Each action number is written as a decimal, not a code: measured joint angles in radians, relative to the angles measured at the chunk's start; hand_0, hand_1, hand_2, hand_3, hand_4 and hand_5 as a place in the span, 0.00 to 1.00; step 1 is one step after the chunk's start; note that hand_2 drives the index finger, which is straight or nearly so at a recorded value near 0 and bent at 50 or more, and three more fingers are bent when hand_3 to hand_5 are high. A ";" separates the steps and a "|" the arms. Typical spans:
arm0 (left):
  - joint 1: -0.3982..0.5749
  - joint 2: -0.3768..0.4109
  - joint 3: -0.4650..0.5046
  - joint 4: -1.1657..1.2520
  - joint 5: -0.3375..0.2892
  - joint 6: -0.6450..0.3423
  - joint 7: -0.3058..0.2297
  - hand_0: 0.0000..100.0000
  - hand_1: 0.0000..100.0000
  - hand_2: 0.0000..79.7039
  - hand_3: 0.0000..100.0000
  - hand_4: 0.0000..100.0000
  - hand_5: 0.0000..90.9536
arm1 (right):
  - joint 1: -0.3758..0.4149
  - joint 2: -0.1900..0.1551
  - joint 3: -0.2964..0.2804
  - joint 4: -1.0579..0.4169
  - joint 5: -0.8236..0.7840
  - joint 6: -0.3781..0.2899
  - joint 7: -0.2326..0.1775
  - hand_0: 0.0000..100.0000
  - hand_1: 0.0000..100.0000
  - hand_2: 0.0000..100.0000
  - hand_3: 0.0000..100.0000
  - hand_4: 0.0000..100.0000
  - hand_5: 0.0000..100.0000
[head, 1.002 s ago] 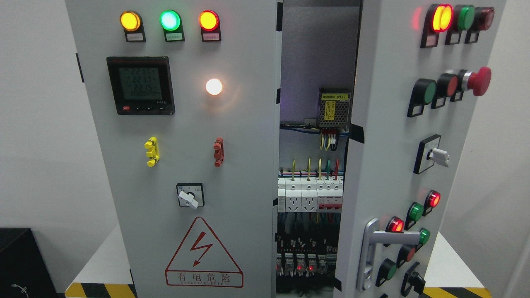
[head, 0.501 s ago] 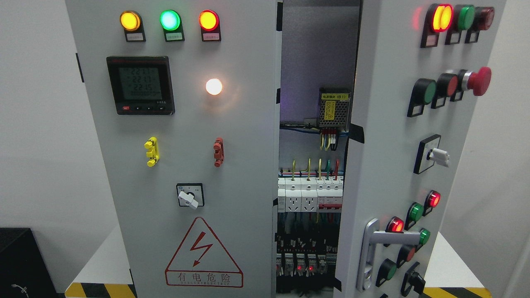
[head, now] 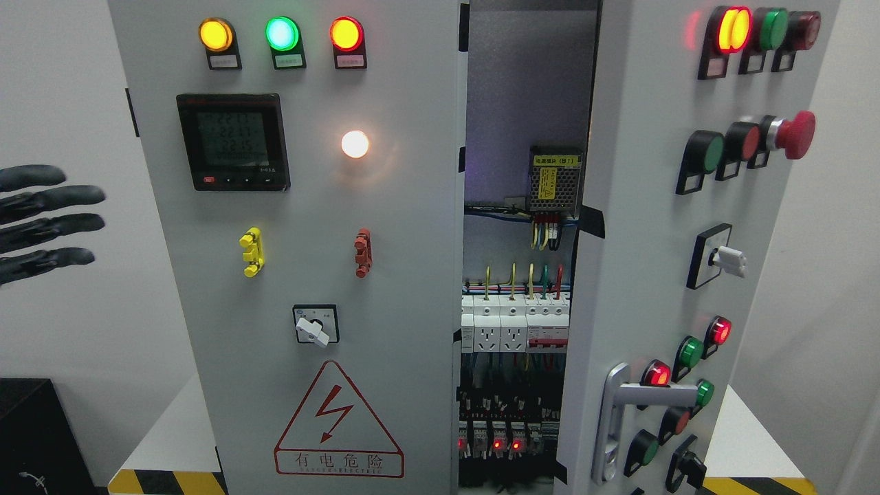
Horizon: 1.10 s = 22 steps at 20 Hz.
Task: Open door with both hands
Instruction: 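Reach the left hand into the gap between the two cabinet doors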
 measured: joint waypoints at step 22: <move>-0.513 -0.533 -0.740 -0.075 0.190 -0.049 0.378 0.00 0.00 0.00 0.00 0.00 0.00 | 0.000 0.000 0.000 0.000 0.000 0.000 0.000 0.00 0.00 0.00 0.00 0.00 0.00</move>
